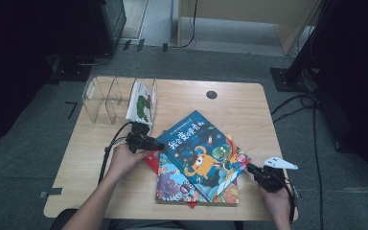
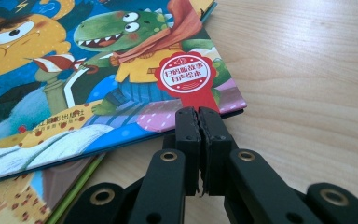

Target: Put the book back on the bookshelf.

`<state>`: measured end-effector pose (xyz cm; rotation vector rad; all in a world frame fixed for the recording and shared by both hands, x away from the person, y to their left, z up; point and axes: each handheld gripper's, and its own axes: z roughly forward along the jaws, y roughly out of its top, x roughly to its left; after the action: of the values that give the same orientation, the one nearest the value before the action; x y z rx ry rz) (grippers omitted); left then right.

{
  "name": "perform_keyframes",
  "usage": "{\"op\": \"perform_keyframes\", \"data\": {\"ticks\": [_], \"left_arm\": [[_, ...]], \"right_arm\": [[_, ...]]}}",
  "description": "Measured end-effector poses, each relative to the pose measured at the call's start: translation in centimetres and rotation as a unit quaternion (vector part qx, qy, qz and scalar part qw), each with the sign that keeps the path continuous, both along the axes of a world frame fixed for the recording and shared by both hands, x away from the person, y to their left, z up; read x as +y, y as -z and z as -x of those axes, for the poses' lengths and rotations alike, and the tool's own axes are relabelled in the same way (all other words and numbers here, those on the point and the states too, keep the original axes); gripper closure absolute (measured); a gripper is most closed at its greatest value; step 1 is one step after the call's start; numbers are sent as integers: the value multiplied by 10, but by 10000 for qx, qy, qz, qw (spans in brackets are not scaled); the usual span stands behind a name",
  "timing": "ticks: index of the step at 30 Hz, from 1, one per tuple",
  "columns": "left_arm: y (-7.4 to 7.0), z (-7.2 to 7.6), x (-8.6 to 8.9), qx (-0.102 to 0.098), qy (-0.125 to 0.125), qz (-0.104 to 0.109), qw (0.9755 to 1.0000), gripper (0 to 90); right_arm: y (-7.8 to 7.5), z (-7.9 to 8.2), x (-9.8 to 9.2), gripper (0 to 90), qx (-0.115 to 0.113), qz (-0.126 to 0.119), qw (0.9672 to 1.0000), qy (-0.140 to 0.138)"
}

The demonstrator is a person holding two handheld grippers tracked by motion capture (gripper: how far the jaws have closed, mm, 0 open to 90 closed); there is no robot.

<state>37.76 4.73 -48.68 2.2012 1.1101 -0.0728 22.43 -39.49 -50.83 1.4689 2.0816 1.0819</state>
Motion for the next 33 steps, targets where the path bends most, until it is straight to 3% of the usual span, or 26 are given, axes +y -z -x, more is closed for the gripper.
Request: {"op": "perform_keyframes", "data": {"ticks": [9, 17, 20, 22, 26, 33], "left_arm": [[-2, 6, 4, 205, 3, -21, 9998, 441], [-4, 26, 10, 246, 87, -90, 9996, 469], [-4, 36, 12, 303, 131, 20, 9995, 473], [-6, 43, 12, 266, 135, 117, 9995, 476], [-8, 54, 12, 211, 159, 83, 9996, 463], [-9, 67, 18, 338, 76, 104, 9993, 458]], "right_arm": [[3, -10, -5, 895, -30, -173, 9998, 39], [5, -19, -10, 900, 30, -387, 9992, 23], [6, -22, -11, 900, 60, -494, 9987, -65], [6, -25, -10, 900, 77, -512, 9986, -125], [6, -33, -8, 900, 84, -528, 9984, -203], [4, -45, -3, 900, 150, -536, 9980, -293]]}}
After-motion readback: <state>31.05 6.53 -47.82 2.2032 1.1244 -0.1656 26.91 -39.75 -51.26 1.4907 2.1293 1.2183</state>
